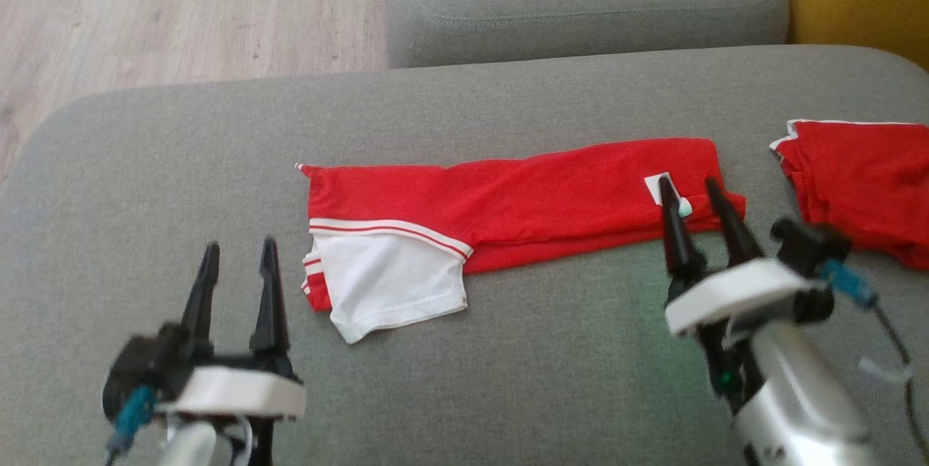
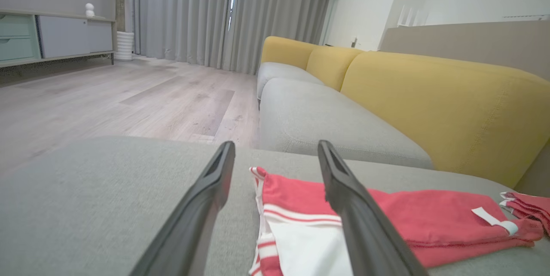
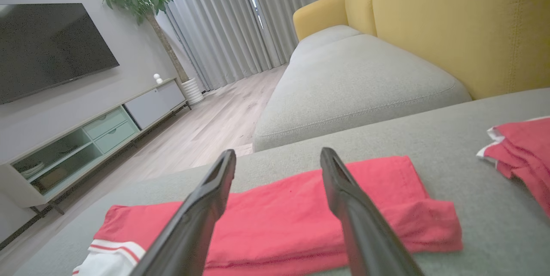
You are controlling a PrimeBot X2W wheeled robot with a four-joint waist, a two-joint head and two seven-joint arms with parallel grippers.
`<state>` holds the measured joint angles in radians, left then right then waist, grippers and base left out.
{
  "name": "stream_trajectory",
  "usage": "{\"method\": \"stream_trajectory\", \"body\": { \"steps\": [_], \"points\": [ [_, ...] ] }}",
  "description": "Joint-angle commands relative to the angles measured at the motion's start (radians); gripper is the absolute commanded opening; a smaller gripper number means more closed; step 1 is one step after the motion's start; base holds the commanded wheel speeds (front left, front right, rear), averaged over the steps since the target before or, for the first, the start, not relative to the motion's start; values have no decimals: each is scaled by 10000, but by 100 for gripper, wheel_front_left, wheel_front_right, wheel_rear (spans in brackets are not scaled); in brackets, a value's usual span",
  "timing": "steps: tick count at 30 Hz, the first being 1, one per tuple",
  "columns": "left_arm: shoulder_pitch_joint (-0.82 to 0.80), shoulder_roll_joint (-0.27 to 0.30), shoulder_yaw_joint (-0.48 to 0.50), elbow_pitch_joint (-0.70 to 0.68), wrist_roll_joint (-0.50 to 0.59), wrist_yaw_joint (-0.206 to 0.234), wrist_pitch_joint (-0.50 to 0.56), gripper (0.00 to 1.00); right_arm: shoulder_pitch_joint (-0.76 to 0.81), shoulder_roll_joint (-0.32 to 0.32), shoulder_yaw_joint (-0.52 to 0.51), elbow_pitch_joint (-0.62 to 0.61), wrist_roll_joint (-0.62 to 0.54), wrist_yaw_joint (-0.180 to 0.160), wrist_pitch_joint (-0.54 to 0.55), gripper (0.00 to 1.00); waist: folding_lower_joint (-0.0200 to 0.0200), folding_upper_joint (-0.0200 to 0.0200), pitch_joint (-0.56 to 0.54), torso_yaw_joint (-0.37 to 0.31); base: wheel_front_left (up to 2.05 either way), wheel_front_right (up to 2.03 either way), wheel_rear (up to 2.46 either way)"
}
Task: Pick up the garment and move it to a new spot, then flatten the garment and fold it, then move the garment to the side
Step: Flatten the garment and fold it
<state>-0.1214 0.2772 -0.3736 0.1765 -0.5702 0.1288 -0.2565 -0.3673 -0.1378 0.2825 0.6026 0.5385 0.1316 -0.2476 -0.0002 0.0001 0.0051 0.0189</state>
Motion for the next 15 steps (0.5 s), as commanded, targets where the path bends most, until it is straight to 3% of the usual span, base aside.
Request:
{"method": "stream_trajectory", "body": {
  "steps": [1,6,7,15],
  "points": [
    [-185,-101,760,-237,337,-156,-52,100,24,264,-122,-556,-336,-9,-129,100,2,-1,-38,-49,0,0,0],
    [472,-965,1833,-157,1208,-792,-52,100,1031,724,-899,-1327,-1268,-9,-137,100,2,-1,-25,-52,0,0,0],
    [543,-1229,2135,-127,1501,-1088,-52,100,1181,788,-1050,-1448,-1475,-9,-138,100,2,-1,23,-2,0,0,0],
    [193,-1779,2640,-71,2371,-1916,-52,100,452,842,-2116,-946,-2042,-9,-21,100,2,-1,627,351,0,0,0]
  ]
}}
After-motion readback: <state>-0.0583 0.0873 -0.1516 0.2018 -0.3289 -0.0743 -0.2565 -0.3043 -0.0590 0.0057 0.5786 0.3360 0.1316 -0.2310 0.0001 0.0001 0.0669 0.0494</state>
